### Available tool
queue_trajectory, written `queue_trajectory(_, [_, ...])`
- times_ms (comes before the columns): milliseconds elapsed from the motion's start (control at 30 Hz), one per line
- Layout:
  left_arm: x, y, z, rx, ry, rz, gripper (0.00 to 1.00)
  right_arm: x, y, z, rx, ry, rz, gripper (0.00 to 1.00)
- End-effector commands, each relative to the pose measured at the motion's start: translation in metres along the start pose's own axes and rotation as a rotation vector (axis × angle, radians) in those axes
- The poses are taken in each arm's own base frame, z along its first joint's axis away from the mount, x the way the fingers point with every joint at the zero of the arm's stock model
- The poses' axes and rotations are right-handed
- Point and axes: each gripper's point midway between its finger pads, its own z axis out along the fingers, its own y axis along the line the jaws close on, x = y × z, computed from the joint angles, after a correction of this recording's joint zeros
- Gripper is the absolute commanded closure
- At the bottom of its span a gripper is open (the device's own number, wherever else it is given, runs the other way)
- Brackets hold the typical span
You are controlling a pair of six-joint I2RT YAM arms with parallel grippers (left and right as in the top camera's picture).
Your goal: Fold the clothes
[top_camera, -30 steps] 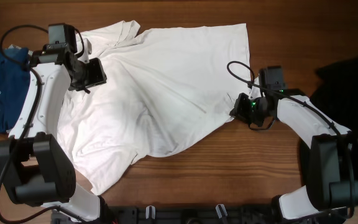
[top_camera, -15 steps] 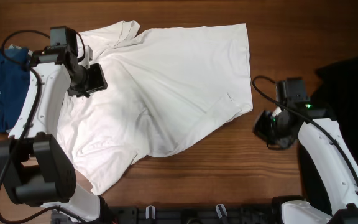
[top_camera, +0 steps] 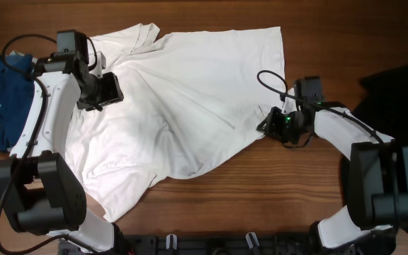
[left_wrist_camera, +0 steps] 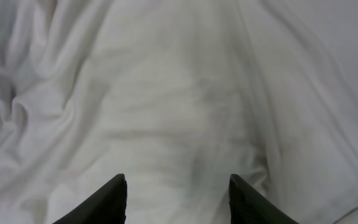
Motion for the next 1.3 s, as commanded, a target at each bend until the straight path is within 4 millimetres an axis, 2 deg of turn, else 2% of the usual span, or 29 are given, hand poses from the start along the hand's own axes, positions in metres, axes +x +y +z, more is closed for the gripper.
queue_trajectory(0, [-0.003,-0.003,-0.007,0.016,-0.021,0.006,0.47,0.01,0.006,0.007,-0.05,0.052,-0.033,0.78])
queue_trajectory(100, [-0.003,-0.003,-0.007,0.016,-0.021,0.006,0.47,0.014,0.004,0.005,-0.043,0.065,-0.035,0.78])
queue_trajectory(167, [-0.003,-0.003,-0.007,0.016,-0.022,0.007,0.46,0.016,0.005,-0.003,-0.043,0.063,-0.04,0.74])
queue_trajectory(267, [-0.004,-0.003,-0.007,0.016,-0.026,0.007,0.46,0.015,0.012,-0.02,-0.054,0.032,-0.063,0.76])
queue_trajectory(300, [-0.005,-0.003,-0.007,0.017,-0.028,0.007,0.46,0.014,0.016,-0.027,-0.061,0.013,-0.073,0.82])
queue_trajectory(333, [-0.005,-0.003,-0.007,0.017,-0.029,0.007,0.46,0.013,0.021,-0.036,-0.068,-0.009,-0.084,0.96])
queue_trajectory(367, [-0.005,-0.003,-0.007,0.017,-0.028,0.007,0.46,0.012,0.022,-0.038,-0.071,-0.016,-0.087,0.96])
queue_trajectory(533, [-0.005,-0.003,-0.007,0.017,-0.028,0.007,0.46,0.014,0.022,-0.039,-0.066,-0.015,-0.076,0.95])
queue_trajectory(733, [-0.005,-0.003,-0.007,0.017,-0.028,0.007,0.46,0.015,0.003,-0.039,0.035,-0.017,-0.057,0.96])
queue_trajectory(767, [-0.005,-0.003,-0.007,0.017,-0.028,0.007,0.46,0.014,0.0,-0.039,0.054,-0.023,-0.054,0.9])
queue_trajectory(800, [-0.005,-0.003,-0.007,0.017,-0.028,0.008,0.46,0.014,-0.003,-0.038,0.066,-0.027,-0.052,0.76])
queue_trajectory(833, [-0.005,-0.003,-0.007,0.017,-0.028,0.007,0.46,0.013,-0.003,-0.039,0.068,-0.028,-0.052,0.73])
queue_trajectory(967, [-0.005,-0.003,-0.007,0.017,-0.028,0.007,0.47,0.012,-0.003,-0.038,0.07,-0.034,-0.055,0.69])
queue_trajectory(1267, [-0.005,-0.003,-0.007,0.017,-0.028,0.007,0.47,0.008,-0.009,-0.021,0.074,-0.014,-0.018,0.71])
